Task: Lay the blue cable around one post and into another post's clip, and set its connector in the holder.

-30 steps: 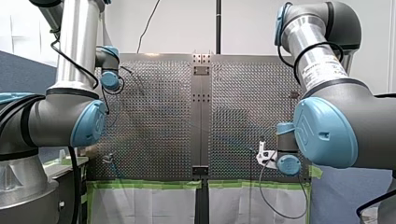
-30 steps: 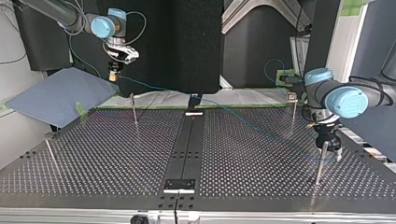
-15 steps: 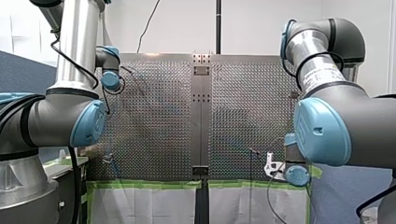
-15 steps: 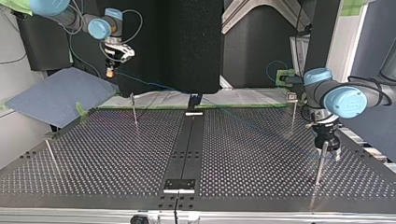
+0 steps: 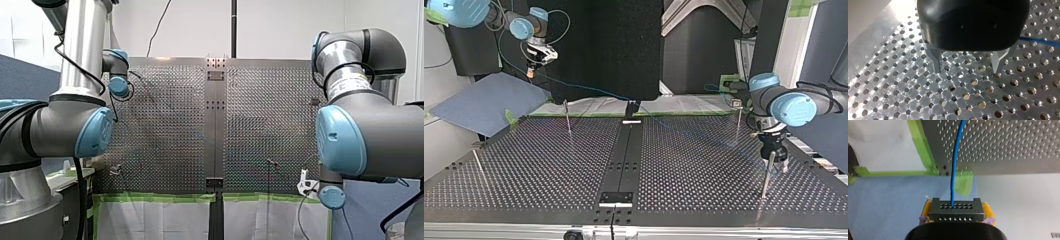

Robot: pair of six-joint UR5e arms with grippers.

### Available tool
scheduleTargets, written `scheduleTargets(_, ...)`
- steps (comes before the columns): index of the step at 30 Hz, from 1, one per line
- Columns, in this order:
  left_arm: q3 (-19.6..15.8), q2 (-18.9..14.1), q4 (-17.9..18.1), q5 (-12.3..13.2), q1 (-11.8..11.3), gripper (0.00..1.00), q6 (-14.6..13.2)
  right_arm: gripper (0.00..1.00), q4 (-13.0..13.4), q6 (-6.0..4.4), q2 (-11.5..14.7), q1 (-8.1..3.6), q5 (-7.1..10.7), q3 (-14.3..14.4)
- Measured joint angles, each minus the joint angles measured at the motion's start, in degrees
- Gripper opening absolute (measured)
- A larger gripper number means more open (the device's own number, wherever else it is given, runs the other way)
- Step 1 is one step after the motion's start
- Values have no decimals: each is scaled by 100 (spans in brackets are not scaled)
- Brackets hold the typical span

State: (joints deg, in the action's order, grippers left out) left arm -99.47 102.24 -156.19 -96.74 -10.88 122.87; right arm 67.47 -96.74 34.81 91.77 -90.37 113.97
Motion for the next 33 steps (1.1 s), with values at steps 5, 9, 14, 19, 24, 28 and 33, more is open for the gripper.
scheduleTargets(5, 0, 0, -1, -3, 0, 100, -1, 0, 240, 10, -239, -118, 16, -1)
scheduleTargets(9, 0, 0, -5, -10, 0, 100, -6, 0, 432, 13, -430, -197, 33, -12)
scheduleTargets(14, 0, 0, -4, -8, 0, 100, -8, 0, 572, 27, -653, -257, 52, -39)
scheduleTargets(19, 0, -1, -1, 0, 0, 100, -7, 0, 544, 70, -885, -275, 95, -122)
scheduleTargets(24, 0, 0, 0, 2, 0, 100, -3, 0, 425, 210, -973, -276, 189, -269)
scheduleTargets(28, 0, 0, 0, -3, 0, 100, -7, 0, 332, 351, -909, -260, 402, -349)
scheduleTargets(33, 0, 0, -3, -11, 9, 100, -9, 0, 166, 428, -712, -189, 584, -375)
